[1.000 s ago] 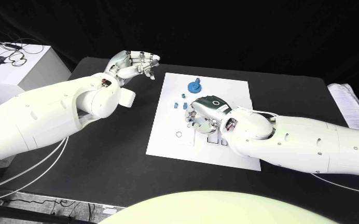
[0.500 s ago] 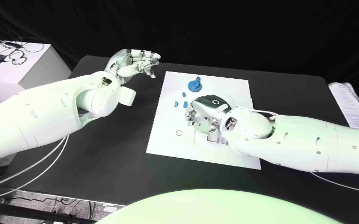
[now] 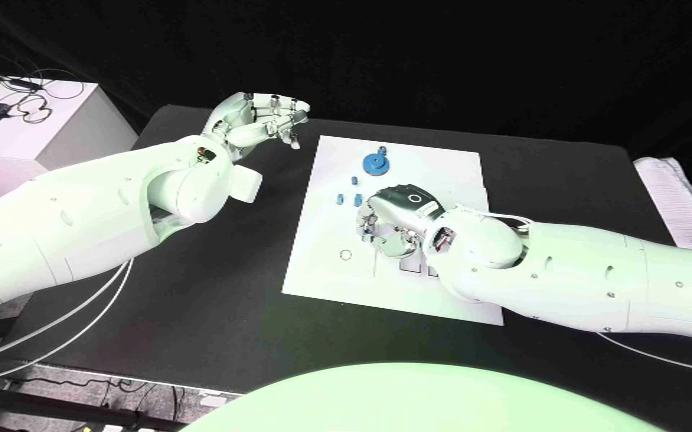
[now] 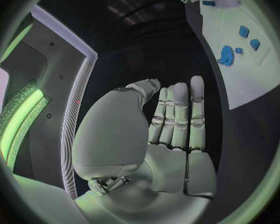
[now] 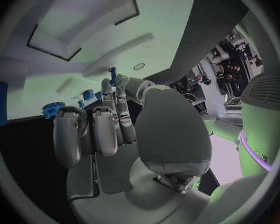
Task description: Assemble the parts on the task board
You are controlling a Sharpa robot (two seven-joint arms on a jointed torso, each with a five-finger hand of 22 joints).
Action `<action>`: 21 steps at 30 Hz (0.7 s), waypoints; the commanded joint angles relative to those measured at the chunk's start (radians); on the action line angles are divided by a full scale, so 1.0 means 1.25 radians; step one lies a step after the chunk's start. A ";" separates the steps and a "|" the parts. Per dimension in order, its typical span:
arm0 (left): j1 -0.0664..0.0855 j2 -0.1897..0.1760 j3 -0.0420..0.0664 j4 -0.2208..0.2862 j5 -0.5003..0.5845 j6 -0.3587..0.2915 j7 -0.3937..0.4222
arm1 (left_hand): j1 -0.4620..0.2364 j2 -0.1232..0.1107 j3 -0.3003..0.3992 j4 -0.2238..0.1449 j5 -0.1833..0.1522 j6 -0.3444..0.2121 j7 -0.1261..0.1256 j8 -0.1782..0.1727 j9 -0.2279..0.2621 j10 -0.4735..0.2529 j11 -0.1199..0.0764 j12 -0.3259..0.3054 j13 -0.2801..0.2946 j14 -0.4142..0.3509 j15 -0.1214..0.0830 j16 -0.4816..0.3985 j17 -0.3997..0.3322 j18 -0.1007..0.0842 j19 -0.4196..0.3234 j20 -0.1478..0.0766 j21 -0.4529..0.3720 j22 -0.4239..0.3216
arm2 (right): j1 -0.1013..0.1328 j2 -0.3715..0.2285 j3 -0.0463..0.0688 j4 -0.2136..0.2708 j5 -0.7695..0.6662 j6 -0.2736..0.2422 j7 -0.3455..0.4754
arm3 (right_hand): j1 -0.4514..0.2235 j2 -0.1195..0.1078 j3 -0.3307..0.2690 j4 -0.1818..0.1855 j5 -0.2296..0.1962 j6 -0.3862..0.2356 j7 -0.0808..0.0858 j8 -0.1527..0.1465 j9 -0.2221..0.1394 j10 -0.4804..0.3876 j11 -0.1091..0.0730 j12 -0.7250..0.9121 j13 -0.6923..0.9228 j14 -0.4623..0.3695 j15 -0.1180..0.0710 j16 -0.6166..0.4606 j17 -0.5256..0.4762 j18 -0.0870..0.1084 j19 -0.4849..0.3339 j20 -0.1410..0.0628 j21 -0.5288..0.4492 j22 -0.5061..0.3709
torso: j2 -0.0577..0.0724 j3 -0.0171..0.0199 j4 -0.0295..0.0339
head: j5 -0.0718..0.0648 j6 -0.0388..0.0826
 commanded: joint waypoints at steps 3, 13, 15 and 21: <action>0.001 0.001 0.001 0.002 -0.003 0.012 0.007 | 0.000 0.008 -0.006 0.001 0.001 -0.002 0.002 -0.004 -0.001 0.004 0.003 -0.003 -0.001 -0.005 0.002 -0.003 -0.001 0.011 0.007 0.000 -0.005 -0.001 | -0.001 0.002 0.000 -0.002 -0.017 0.013 -0.002 | 0.000 0.013 0.001 -0.005 0.002 -0.004 0.003 0.005 0.001 0.044 -0.038 0.001 0.001 0.045 -0.001 -0.003 0.004 -0.008 0.058 -0.006 -0.003 0.178 | 0.000 -0.0005 0.0006 | 0.000 0.000; 0.001 0.000 0.001 0.002 -0.003 0.013 0.006 | 0.000 0.009 -0.006 0.002 0.001 -0.002 0.002 -0.005 -0.001 0.004 0.003 -0.003 -0.001 -0.005 0.002 -0.003 -0.001 0.011 0.007 0.001 -0.005 -0.001 | -0.003 0.007 0.000 -0.005 -0.040 0.012 -0.016 | 0.000 0.013 0.001 -0.005 0.002 -0.004 0.003 0.005 0.001 0.044 -0.038 0.001 0.001 0.045 -0.001 -0.003 0.004 -0.008 0.058 -0.006 -0.003 0.178 | 0.000 -0.0002 -0.0002 | -0.001 0.000; 0.001 0.000 0.001 0.003 -0.003 0.013 0.006 | 0.000 0.009 -0.006 0.002 0.001 -0.002 0.002 -0.005 -0.001 0.004 0.003 -0.003 -0.001 -0.005 0.002 -0.003 -0.001 0.011 0.007 0.001 -0.005 -0.001 | -0.003 0.008 -0.001 -0.006 -0.047 0.013 -0.020 | 0.000 0.013 0.001 -0.005 0.002 -0.004 0.003 0.005 0.001 0.044 -0.038 0.001 0.001 0.045 -0.001 -0.003 0.004 -0.008 0.058 -0.006 -0.003 0.178 | 0.000 -0.0001 0.0001 | -0.001 0.000; 0.001 -0.002 0.001 0.003 -0.003 0.013 0.006 | 0.000 0.009 -0.007 0.002 0.001 -0.002 0.002 -0.005 -0.001 0.004 0.003 -0.003 -0.001 -0.005 0.003 -0.003 -0.001 0.011 0.007 0.001 -0.005 -0.001 | -0.004 0.011 -0.001 -0.006 -0.063 0.021 -0.026 | 0.000 0.013 0.001 -0.005 0.002 -0.004 0.003 0.005 0.001 0.044 -0.038 0.001 0.001 0.045 -0.001 -0.003 0.004 -0.008 0.058 -0.006 -0.003 0.178 | 0.000 -0.0004 -0.0002 | -0.002 0.000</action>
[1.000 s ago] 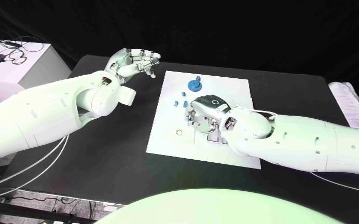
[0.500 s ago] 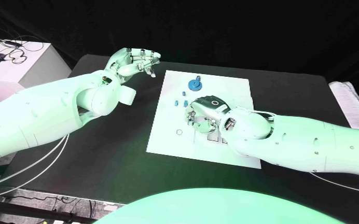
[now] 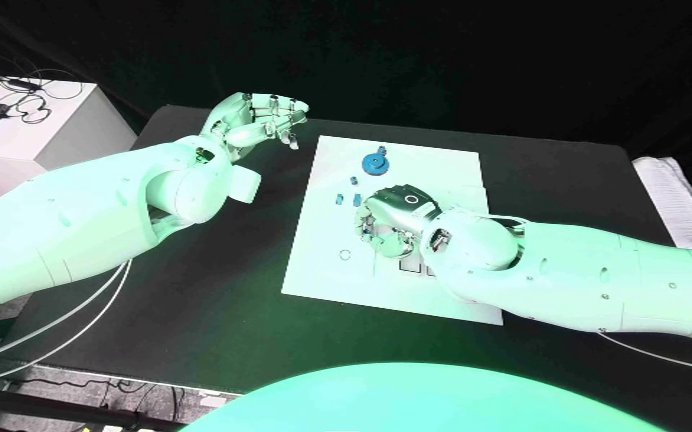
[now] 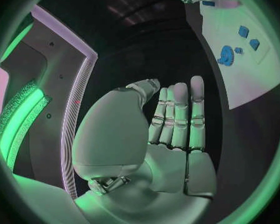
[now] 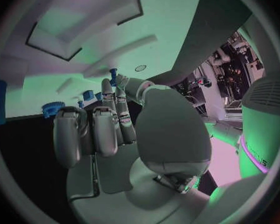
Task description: Assemble the parts on the task board
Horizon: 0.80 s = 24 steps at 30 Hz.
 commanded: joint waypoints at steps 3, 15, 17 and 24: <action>0.001 0.000 0.001 0.003 -0.002 0.012 0.006 | 0.000 0.009 -0.004 0.000 0.001 -0.002 0.002 -0.005 -0.001 0.004 0.003 -0.003 -0.001 -0.005 0.003 -0.003 -0.001 0.011 0.007 0.001 -0.005 -0.001 | -0.001 0.003 -0.001 0.000 -0.039 0.024 -0.011 | 0.002 0.010 0.001 -0.007 0.004 -0.004 0.003 0.005 0.003 0.044 -0.038 0.000 0.001 0.044 -0.002 -0.003 0.004 -0.008 0.058 -0.005 -0.003 0.179 | 0.000 -0.0003 0.0000 | -0.001 0.000; 0.001 -0.002 0.001 0.004 -0.003 0.012 0.005 | 0.000 0.009 -0.004 0.000 0.001 -0.002 0.002 -0.005 -0.001 0.004 0.003 -0.003 -0.001 -0.005 0.003 -0.003 -0.001 0.011 0.007 0.001 -0.005 -0.001 | -0.002 0.006 -0.002 -0.002 -0.047 0.050 -0.004 | -0.001 0.009 0.000 -0.008 0.004 -0.004 0.003 0.006 0.004 0.044 -0.038 -0.001 0.001 0.043 -0.002 -0.003 0.003 -0.008 0.058 -0.005 -0.003 0.179 | 0.000 0.0000 -0.0006 | -0.003 0.000; 0.001 -0.002 0.001 0.004 -0.003 0.013 0.005 | 0.000 0.009 -0.004 0.000 0.001 -0.002 0.002 -0.005 -0.001 0.004 0.003 -0.003 -0.001 -0.005 0.003 -0.003 -0.001 0.011 0.007 0.001 -0.005 -0.001 | -0.002 0.007 -0.003 -0.002 -0.047 0.050 -0.001 | -0.003 0.008 -0.001 -0.008 0.004 -0.004 0.003 0.006 0.005 0.044 -0.038 -0.002 0.001 0.043 -0.002 -0.003 0.003 -0.008 0.058 -0.005 -0.004 0.179 | 0.000 0.0001 -0.0004 | -0.004 0.000; 0.001 -0.003 0.001 0.004 -0.003 0.013 0.002 | 0.000 0.011 -0.005 0.001 0.001 -0.002 0.002 -0.005 -0.001 0.005 0.003 -0.004 -0.002 -0.005 0.003 -0.004 -0.001 0.011 0.007 0.001 -0.006 -0.002 | -0.002 0.006 -0.003 -0.004 -0.042 0.026 0.009 | -0.055 -0.031 -0.034 0.007 0.002 -0.041 0.010 -0.017 0.001 0.012 -0.024 -0.029 -0.007 0.042 0.009 -0.005 -0.002 -0.005 0.053 0.001 -0.023 0.174 | 0.000 0.0001 -0.0008 | -0.006 0.000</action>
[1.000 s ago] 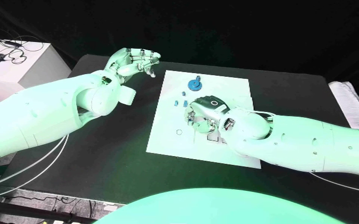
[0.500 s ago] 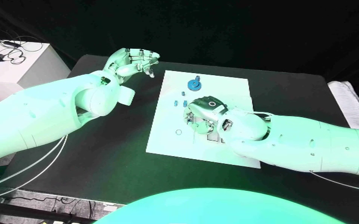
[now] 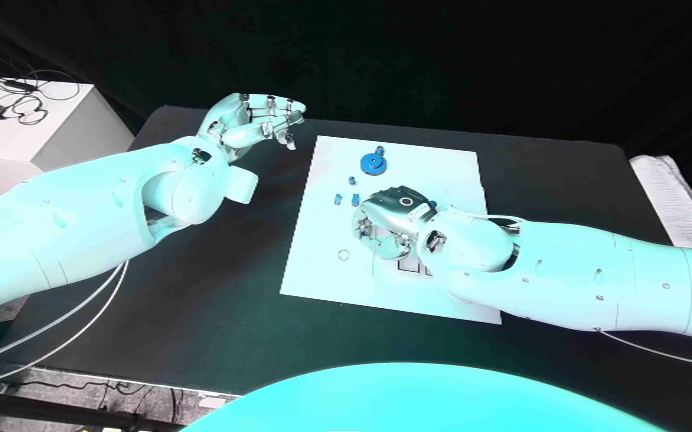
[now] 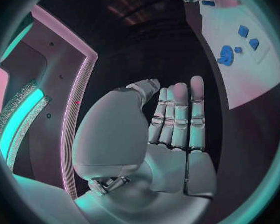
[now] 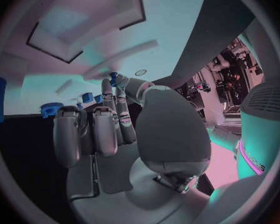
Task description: Assemble the parts on the task board
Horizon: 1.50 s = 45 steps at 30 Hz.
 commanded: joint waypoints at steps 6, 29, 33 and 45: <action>0.001 0.000 0.001 0.002 -0.002 0.013 0.002 | 0.000 0.011 -0.006 0.001 0.001 -0.002 0.002 -0.005 -0.001 0.005 0.003 -0.004 -0.001 -0.005 0.003 -0.004 -0.001 0.011 0.007 0.001 -0.003 -0.001 | -0.002 -0.001 -0.002 -0.002 -0.001 -0.024 0.023 | -0.043 -0.058 -0.029 0.015 -0.003 -0.049 0.015 -0.038 -0.015 -0.032 -0.005 -0.026 -0.019 0.040 0.021 -0.013 -0.016 0.006 0.037 0.012 -0.071 0.158 | 0.000 -0.0002 0.0011 | -0.002 0.000; 0.001 0.000 0.001 0.000 -0.003 0.020 -0.003 | 0.000 0.013 -0.007 0.003 0.001 -0.003 0.002 -0.005 -0.002 0.005 0.003 -0.005 -0.002 -0.005 0.003 -0.005 -0.001 0.011 0.008 0.001 -0.004 -0.002 | 0.015 -0.071 0.002 0.058 0.100 -0.057 0.032 | -0.034 -0.068 -0.116 0.027 -0.002 -0.073 0.008 -0.068 -0.025 -0.109 0.002 0.000 -0.031 0.020 0.028 -0.039 -0.059 0.020 0.017 0.024 -0.154 0.134 | -0.002 0.0009 0.0007 | -0.022 0.004; 0.001 0.001 0.001 -0.002 -0.003 0.022 -0.001 | 0.000 0.013 -0.007 0.003 0.001 -0.003 0.002 -0.005 -0.002 0.005 0.003 -0.005 -0.002 -0.005 0.003 -0.005 -0.001 0.011 0.008 0.001 -0.004 -0.002 | 0.041 -0.106 0.007 0.080 0.185 -0.031 0.043 | -0.025 -0.058 -0.141 0.033 0.004 -0.073 0.015 -0.074 -0.028 -0.109 0.000 0.018 -0.029 0.024 0.026 -0.030 -0.051 0.017 0.022 0.024 -0.139 0.138 | -0.002 0.0009 0.0008 | -0.034 0.016; 0.000 0.004 0.000 -0.007 0.003 0.031 0.002 | -0.001 0.012 -0.009 0.004 0.001 -0.003 0.002 -0.006 -0.002 0.005 0.003 -0.006 -0.003 -0.005 0.003 -0.006 -0.001 0.011 0.008 0.001 -0.005 -0.002 | 0.143 -0.181 0.011 0.059 0.318 0.069 0.085 | -0.010 -0.057 -0.155 0.037 0.008 -0.081 0.016 -0.086 -0.034 -0.109 -0.002 0.041 -0.028 0.034 0.023 -0.013 -0.032 0.012 0.033 0.021 -0.107 0.147 | -0.007 0.0012 -0.0021 | -0.081 0.049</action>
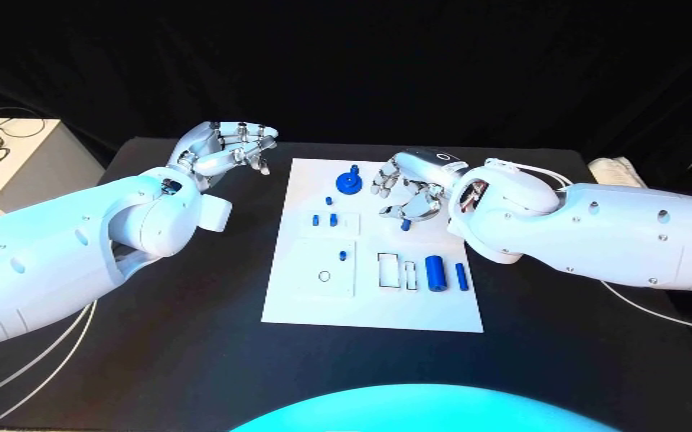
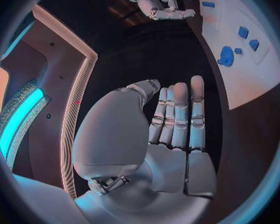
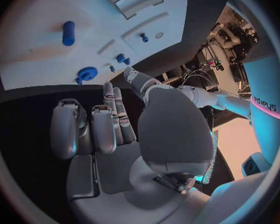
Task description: Assemble the parts on the task board
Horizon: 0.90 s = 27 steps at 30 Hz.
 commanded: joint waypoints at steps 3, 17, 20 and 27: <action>0.000 0.002 0.000 0.003 0.004 0.021 0.007 | -0.001 0.006 -0.006 0.001 0.001 -0.003 0.002 -0.005 -0.001 0.005 0.003 -0.004 -0.001 -0.005 0.003 -0.004 -0.001 0.011 0.005 -0.002 -0.005 -0.001 | 0.009 -0.008 -0.001 -0.025 0.037 0.091 0.030 | 0.010 0.000 -0.015 0.002 0.003 -0.008 0.000 -0.009 -0.003 -0.017 0.002 0.004 -0.003 0.034 0.001 0.001 -0.004 0.000 0.031 0.002 -0.007 0.146 | 0.001 0.0016 -0.0003 | -0.017 0.006; 0.000 0.000 0.000 0.004 0.005 0.021 0.008 | -0.001 0.006 -0.006 0.001 0.001 -0.003 0.002 -0.005 -0.001 0.005 0.003 -0.004 -0.001 -0.005 0.003 -0.004 -0.001 0.011 0.005 -0.002 -0.005 -0.001 | 0.005 -0.011 -0.004 -0.057 -0.051 0.172 -0.001 | 0.036 0.013 -0.097 0.021 0.000 -0.011 -0.014 -0.022 -0.008 -0.055 0.007 0.024 -0.010 0.031 0.006 -0.002 -0.014 0.003 0.027 0.006 -0.027 0.142 | 0.001 -0.0008 -0.0008 | -0.025 -0.002; 0.000 -0.001 0.000 0.005 0.005 0.021 0.009 | -0.001 0.006 -0.006 0.001 0.001 -0.003 0.002 -0.005 -0.001 0.005 0.003 -0.004 -0.001 -0.005 0.003 -0.004 -0.001 0.011 0.005 -0.002 -0.005 -0.001 | 0.001 -0.010 -0.004 -0.060 -0.064 0.178 -0.007 | 0.039 0.015 -0.106 0.024 0.000 -0.010 -0.015 -0.023 -0.009 -0.056 0.007 0.028 -0.010 0.031 0.006 -0.002 -0.014 0.003 0.028 0.007 -0.027 0.142 | 0.000 -0.0002 -0.0003 | -0.024 -0.004; 0.000 -0.004 0.000 0.005 0.005 0.020 0.010 | -0.001 0.006 -0.006 0.001 0.001 -0.003 0.002 -0.005 -0.001 0.005 0.003 -0.004 -0.001 -0.005 0.003 -0.004 -0.001 0.011 0.005 -0.002 -0.005 -0.001 | -0.009 -0.008 -0.004 -0.072 -0.087 0.182 -0.008 | 0.050 0.022 -0.109 0.027 0.002 -0.004 -0.015 -0.023 -0.009 -0.053 0.006 0.037 -0.010 0.032 0.005 0.000 -0.012 0.002 0.029 0.006 -0.023 0.143 | 0.000 -0.0005 -0.0003 | -0.027 -0.002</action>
